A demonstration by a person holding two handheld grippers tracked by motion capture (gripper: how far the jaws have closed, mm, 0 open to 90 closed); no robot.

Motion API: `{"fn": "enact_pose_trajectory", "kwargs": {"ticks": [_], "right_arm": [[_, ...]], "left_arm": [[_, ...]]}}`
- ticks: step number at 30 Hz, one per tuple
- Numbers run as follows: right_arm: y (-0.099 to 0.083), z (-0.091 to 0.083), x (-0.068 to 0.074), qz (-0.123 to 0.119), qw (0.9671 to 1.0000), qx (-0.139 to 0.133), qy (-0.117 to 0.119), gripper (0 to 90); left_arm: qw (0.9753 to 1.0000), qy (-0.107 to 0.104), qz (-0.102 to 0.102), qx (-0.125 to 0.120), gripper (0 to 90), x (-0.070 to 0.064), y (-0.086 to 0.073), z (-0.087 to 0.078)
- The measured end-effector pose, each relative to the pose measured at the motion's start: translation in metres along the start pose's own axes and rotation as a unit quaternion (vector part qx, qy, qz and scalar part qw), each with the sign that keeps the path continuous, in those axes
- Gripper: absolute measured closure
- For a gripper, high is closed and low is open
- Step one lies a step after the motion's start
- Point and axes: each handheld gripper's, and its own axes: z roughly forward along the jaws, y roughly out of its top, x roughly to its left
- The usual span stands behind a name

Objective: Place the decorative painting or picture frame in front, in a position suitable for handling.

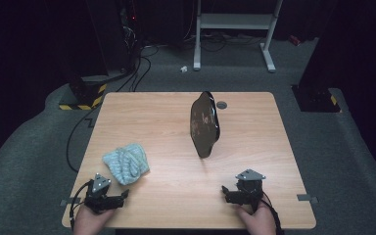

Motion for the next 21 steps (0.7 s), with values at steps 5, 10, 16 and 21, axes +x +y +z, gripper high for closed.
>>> {"fn": "enact_pose_trajectory", "kwargs": {"ticks": [5, 10, 16, 21], "right_arm": [[0.0000, 0.0001, 0.0000, -0.001, 1.0000, 0.000, 0.000, 8.0], [0.0000, 0.0001, -0.0001, -0.001, 1.0000, 0.000, 0.000, 8.0], [0.0001, 0.0000, 0.0000, 0.000, 1.0000, 0.000, 0.000, 8.0], [0.0018, 0.0018, -0.0034, -0.015, 0.9998, 0.000, 0.013, 8.0]], "left_arm": [[1.0000, -0.001, 0.002, 0.000, 10.6, 0.0002, 0.0001, 0.0001], [1.0000, -0.001, 0.003, 0.000, 10.6, 0.0003, 0.0003, 0.0003], [1.0000, -0.001, 0.003, -0.001, 10.9, 0.0002, 0.0009, 0.0009], [1.0000, -0.001, 0.003, -0.001, 10.9, 0.0001, 0.0012, 0.0011]]}}
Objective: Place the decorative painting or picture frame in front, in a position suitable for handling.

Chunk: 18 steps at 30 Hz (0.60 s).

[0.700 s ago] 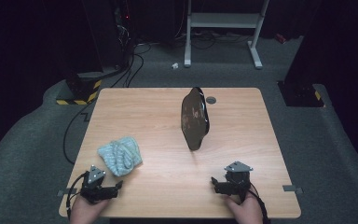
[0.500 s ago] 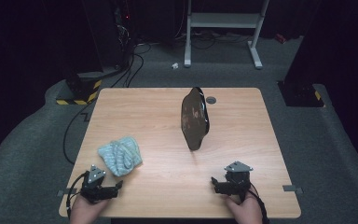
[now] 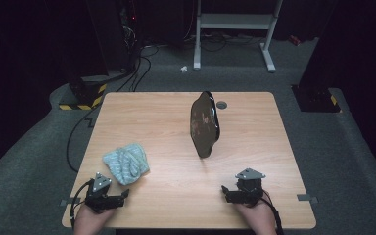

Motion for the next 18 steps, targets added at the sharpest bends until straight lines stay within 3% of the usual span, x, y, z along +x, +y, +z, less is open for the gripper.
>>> {"fn": "enact_pose_trajectory", "kwargs": {"ticks": [18], "right_arm": [[-0.0024, -0.0030, 0.0002, -0.002, 1.0000, -0.005, 0.001, 12.5]], "left_arm": [[1.0000, 0.004, -0.003, 0.000, 11.4, 0.0000, 0.0007, 0.0005]]}}
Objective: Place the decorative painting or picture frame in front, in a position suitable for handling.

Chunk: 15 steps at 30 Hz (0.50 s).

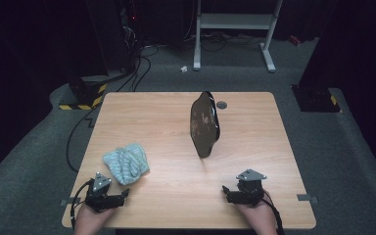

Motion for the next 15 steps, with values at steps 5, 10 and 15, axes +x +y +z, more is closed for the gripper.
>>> {"fn": "enact_pose_trajectory", "kwargs": {"ticks": [5, 10, 15], "right_arm": [[0.000, 0.000, 0.001, 0.000, 1.0000, -0.002, -0.002, 13.7], [0.002, -0.003, 0.001, 0.005, 0.9999, -0.008, 0.005, 17.0], [0.010, -0.013, 0.006, -0.002, 0.9995, -0.033, -0.001, 17.2]], "left_arm": [[1.0000, 0.001, -0.002, -0.001, 11.9, 0.000, 0.000, 0.000], [1.0000, 0.001, -0.002, -0.001, 12.2, 0.000, 0.000, 0.000], [1.0000, -0.005, 0.004, 0.001, 11.4, 0.000, 0.000, 0.000]]}}
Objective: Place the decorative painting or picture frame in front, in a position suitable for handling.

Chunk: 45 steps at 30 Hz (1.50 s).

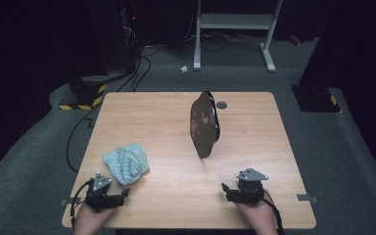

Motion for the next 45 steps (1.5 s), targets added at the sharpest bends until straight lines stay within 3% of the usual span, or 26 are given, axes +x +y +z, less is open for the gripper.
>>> {"fn": "enact_pose_trajectory", "kwargs": {"ticks": [11, 17, 21, 25, 29, 38, 45], "right_arm": [[0.039, -0.016, 0.003, 0.006, 0.9979, -0.064, 0.001, 16.5], [0.054, -0.016, 0.003, 0.012, 0.9966, -0.082, 0.000, 16.6], [0.067, -0.015, 0.007, 0.015, 0.9960, -0.088, 0.007, 14.8], [0.081, -0.010, 0.006, 0.031, 0.9944, -0.095, 0.034, 13.7], [0.094, -0.004, 0.006, 0.029, 0.9935, -0.101, 0.045, 13.6], [0.126, 0.003, 0.008, 0.026, 0.9910, -0.128, 0.030, 15.6], [0.150, 0.010, 0.003, 0.021, 0.9918, -0.126, 0.012, 20.9]], "left_arm": [[1.0000, -0.002, 0.001, 0.000, 10.8, 0.000, 0.000, 0.000], [1.0000, -0.002, 0.001, -0.001, 10.8, 0.000, 0.000, 0.000], [1.0000, -0.001, 0.001, -0.001, 10.7, -0.001, 0.000, 0.000], [1.0000, -0.001, 0.001, -0.001, 10.8, -0.001, 0.000, 0.000], [1.0000, -0.001, 0.001, -0.001, 10.8, 0.000, 0.000, 0.000], [1.0000, 0.000, 0.001, 0.000, 10.5, -0.001, 0.000, 0.001], [1.0000, 0.000, -0.002, 0.001, 10.0, -0.001, 0.001, 0.001]]}}
